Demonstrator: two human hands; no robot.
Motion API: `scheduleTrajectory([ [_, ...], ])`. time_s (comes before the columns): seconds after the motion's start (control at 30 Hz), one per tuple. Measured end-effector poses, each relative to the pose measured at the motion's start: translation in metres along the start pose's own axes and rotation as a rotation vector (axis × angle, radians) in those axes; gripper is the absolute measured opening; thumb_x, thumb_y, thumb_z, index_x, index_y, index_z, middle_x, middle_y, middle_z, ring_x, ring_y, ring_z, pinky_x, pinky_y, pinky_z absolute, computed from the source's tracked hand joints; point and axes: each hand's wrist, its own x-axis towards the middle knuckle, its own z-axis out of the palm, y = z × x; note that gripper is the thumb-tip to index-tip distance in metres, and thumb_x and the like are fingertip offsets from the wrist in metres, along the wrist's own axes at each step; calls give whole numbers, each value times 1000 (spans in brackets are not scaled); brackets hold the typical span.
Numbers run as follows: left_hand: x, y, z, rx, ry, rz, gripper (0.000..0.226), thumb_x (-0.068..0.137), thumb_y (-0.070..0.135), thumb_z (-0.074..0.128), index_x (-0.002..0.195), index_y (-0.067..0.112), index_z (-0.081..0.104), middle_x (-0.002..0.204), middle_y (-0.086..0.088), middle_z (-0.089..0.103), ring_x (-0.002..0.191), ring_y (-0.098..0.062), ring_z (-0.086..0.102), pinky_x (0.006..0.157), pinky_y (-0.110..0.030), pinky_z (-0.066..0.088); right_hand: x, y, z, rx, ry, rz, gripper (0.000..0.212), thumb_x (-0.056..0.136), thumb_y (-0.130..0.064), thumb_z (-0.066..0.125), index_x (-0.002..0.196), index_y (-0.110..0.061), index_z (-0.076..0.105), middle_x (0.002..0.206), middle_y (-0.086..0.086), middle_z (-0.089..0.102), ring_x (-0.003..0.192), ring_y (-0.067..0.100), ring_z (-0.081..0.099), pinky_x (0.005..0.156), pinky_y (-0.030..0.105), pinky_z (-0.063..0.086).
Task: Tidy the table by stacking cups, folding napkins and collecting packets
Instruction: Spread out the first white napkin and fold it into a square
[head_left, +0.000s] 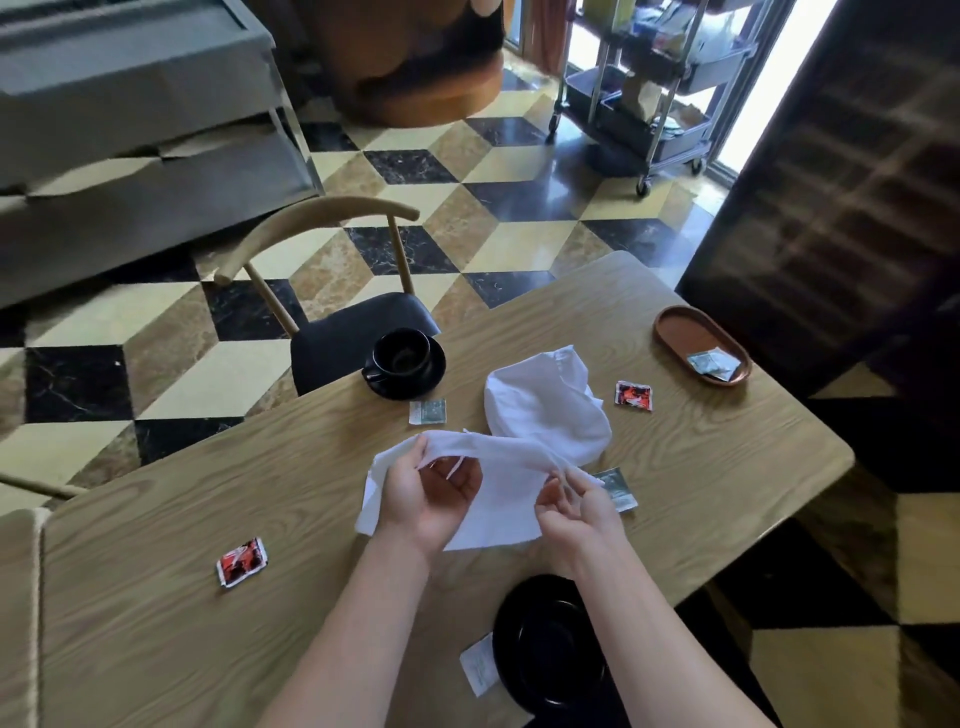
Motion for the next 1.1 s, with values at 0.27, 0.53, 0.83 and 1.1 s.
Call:
scheduleTrajectory([
  [0.27, -58, 10, 5, 173, -66, 104, 22, 98, 19, 58, 110, 4, 67, 112, -15, 70, 90, -28, 74, 74, -34, 59, -29, -8, 9, 104, -21, 48, 17, 92, -12, 67, 78, -13, 58, 72, -8, 55, 60, 3, 49, 62, 10, 38],
  [0.53, -93, 10, -19, 43, 71, 236, 48, 99, 50, 51, 118, 6, 61, 112, -17, 63, 96, -34, 67, 71, -42, 59, -65, 7, 11, 333, -104, 76, 16, 86, -10, 76, 86, -10, 60, 56, 2, 62, 59, 10, 57, 83, 9, 47],
  [0.83, -152, 88, -51, 382, 326, 555, 23, 99, 31, 52, 99, 8, 58, 83, -12, 68, 68, -23, 68, 61, -32, 54, -127, 51, 60, -199, -394, -38, 26, 97, -8, 57, 72, -14, 50, 62, -4, 47, 56, 8, 49, 53, 17, 46],
  [1.1, -243, 169, -123, 322, 435, 760, 48, 97, 48, 48, 77, 8, 65, 54, -1, 69, 51, -17, 65, 51, -28, 51, -180, 159, 77, -415, -505, -88, 22, 97, -10, 61, 78, -12, 50, 70, -2, 48, 63, 5, 48, 55, 13, 49],
])
